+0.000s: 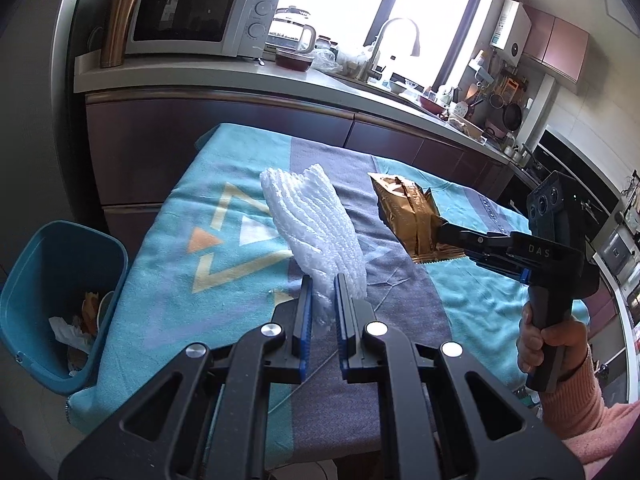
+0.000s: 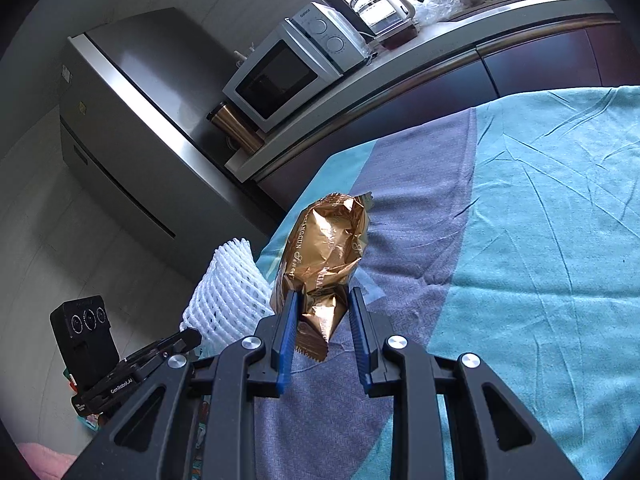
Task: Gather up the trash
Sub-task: 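Carry the foam net and gold wrapper over to the teal bin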
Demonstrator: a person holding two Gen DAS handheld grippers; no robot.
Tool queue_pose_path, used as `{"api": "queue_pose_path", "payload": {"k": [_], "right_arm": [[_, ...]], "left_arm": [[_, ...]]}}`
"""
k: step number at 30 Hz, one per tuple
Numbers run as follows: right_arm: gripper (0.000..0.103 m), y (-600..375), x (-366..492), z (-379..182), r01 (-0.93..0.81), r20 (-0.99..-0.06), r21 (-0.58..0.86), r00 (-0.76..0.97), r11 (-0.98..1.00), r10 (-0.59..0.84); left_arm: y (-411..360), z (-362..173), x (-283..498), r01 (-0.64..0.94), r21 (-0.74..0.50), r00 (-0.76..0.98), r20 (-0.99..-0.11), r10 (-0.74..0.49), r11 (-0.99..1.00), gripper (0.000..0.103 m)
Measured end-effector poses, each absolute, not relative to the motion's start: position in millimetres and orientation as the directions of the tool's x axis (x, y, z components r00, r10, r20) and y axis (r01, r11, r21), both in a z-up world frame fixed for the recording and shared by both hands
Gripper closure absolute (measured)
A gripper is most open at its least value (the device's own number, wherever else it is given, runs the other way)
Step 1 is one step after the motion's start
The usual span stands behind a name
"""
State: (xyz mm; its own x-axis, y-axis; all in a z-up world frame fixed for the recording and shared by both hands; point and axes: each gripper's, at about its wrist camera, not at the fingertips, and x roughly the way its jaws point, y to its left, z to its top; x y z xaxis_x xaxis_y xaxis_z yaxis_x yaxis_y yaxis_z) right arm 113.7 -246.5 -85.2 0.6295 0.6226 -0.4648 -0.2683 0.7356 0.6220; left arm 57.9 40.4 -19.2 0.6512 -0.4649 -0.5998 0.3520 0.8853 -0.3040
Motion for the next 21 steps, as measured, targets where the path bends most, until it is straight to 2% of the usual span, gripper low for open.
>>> {"api": "queue_pose_path", "payload": {"k": [21], "right_arm": [[0.079,-207,123,-78,-0.335,-0.470,0.617,0.568,0.712,0.675]], "left_arm": [[83,-4,35,0.278,-0.301,0.710,-0.576,-0.406,0.912,0.092]]}}
